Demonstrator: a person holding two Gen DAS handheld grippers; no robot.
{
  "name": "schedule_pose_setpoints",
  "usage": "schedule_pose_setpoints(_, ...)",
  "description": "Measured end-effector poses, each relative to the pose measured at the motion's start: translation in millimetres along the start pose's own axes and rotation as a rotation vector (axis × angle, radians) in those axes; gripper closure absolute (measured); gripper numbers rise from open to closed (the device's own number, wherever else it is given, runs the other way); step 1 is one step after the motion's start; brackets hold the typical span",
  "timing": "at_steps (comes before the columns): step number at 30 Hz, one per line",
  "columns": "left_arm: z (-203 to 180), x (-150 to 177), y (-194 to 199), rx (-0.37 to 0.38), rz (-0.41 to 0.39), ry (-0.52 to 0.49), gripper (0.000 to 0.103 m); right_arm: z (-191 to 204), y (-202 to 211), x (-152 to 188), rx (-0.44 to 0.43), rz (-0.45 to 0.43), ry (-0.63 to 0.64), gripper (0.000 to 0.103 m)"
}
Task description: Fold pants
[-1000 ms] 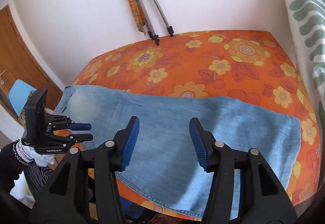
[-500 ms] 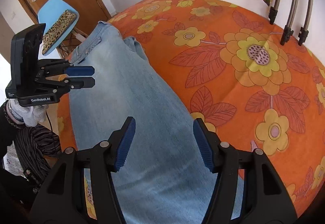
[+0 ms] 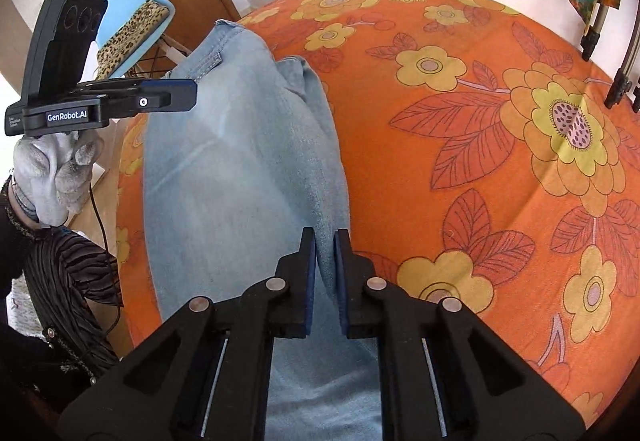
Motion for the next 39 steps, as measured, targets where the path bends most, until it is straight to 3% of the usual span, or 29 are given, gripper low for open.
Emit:
schedule_pose_setpoints(7,-8,4,-4,0.059,0.034,0.044,0.054,47,-5,18,0.033,0.013,0.116,0.094)
schedule_pose_setpoints(11,-1,4,-13,0.025,0.041,0.038,0.054,67,-15,32,0.072,0.045,0.210,0.094)
schedule_pose_setpoints(16,29,12,-42,-0.040,0.101,0.085,0.054,70,-16,33,0.043,0.075,0.219,0.090)
schedule_pose_setpoints(19,34,15,-43,-0.023,0.109,0.081,0.054,65,1,14,-0.037,0.039,0.155,0.083)
schedule_pose_setpoints(24,35,19,-40,-0.016,0.112,0.042,0.054,40,13,-54,-0.148,-0.088,-0.014,0.078)
schedule_pose_setpoints(30,47,20,-37,-0.005,0.118,0.049,0.054,18,-63,-108,-0.220,0.009,-0.148,0.078)
schedule_pose_setpoints(39,71,15,-23,0.011,0.104,0.043,0.054,16,-115,-135,-0.299,0.062,-0.230,0.078)
Point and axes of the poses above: each gripper's, at about its wrist camera, not at the fingertips, and y roughly against the way its jaws point, z to its left, x to its underside, the point moved 10 cm from there along -y, roughly the way its jaws point, and after that the axes turned 9 degrees about y, right-handed, at the moved point
